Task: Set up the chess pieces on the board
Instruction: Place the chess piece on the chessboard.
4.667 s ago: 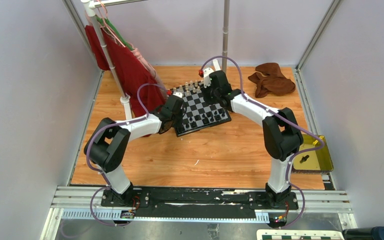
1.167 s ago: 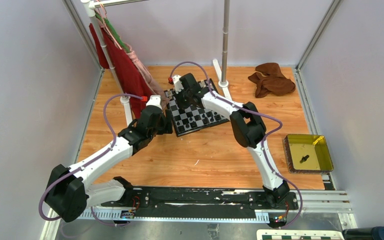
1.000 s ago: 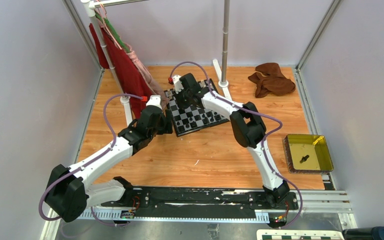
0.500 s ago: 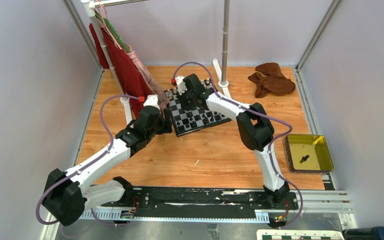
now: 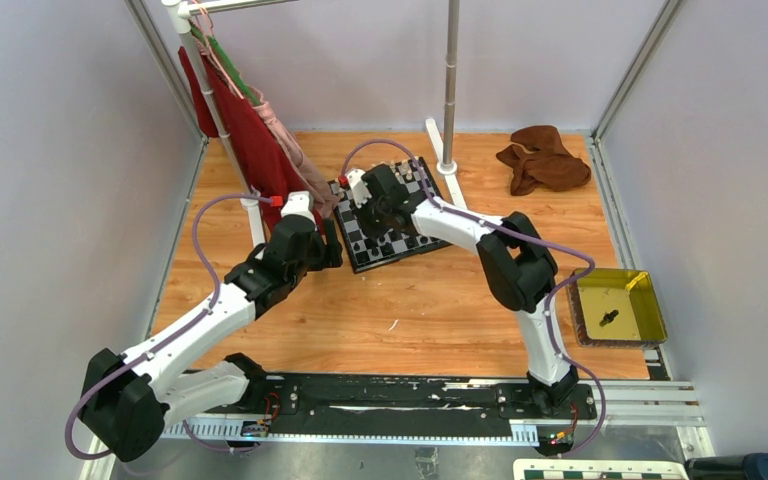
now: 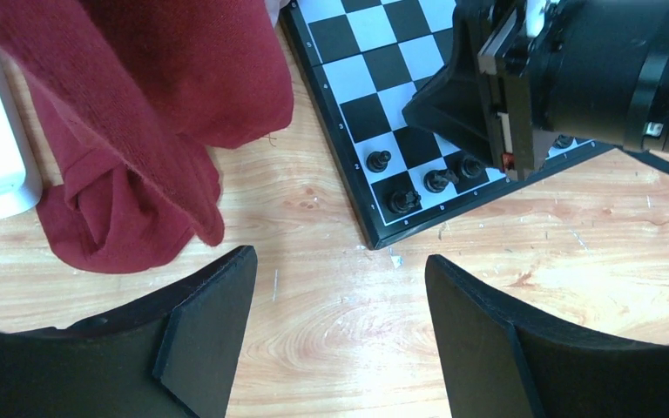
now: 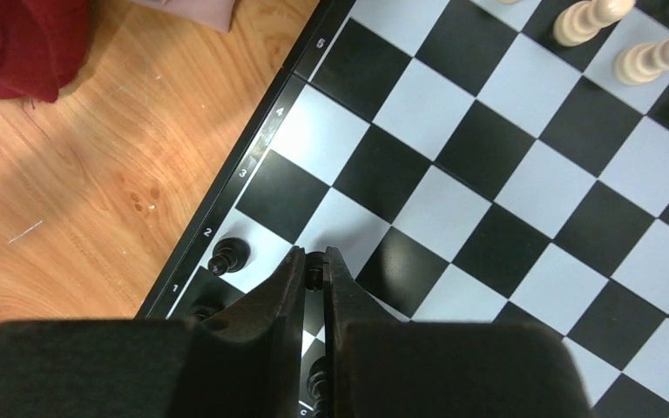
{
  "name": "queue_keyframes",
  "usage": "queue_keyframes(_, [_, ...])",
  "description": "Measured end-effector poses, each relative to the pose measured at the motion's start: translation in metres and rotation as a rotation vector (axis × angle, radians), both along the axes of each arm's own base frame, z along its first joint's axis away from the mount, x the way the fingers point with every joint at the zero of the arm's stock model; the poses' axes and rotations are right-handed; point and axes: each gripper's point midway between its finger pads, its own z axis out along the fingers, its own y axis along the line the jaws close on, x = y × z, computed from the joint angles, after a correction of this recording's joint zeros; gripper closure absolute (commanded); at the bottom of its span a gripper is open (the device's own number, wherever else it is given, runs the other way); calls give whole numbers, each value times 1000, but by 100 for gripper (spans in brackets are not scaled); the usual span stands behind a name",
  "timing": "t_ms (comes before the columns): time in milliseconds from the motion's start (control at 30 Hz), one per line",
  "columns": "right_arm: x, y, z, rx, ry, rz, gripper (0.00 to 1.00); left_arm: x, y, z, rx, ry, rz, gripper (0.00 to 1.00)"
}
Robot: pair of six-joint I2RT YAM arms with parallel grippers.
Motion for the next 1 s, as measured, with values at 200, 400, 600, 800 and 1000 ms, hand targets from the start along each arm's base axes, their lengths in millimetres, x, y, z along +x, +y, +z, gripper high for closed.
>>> queue_keyframes(200, [-11,0,-10,-26,10,7,100,-1,0,2,-11,-2,5,24])
queue_keyframes(400, [-14,-5,-9,-35,5,-1,100,-1,0,3,-15,-7,5,24])
queue_keyframes(600, [-14,-7,-6,-36,-2,-9,100,-1,0,3,-14,-6,5,24])
queue_keyframes(800, [-17,-4,-6,-32,3,-10,100,-1,0,3,-13,-6,5,24])
queue_keyframes(1000, [-19,-2,-6,-31,4,-7,100,-2,1,3,-12,-3,4,24])
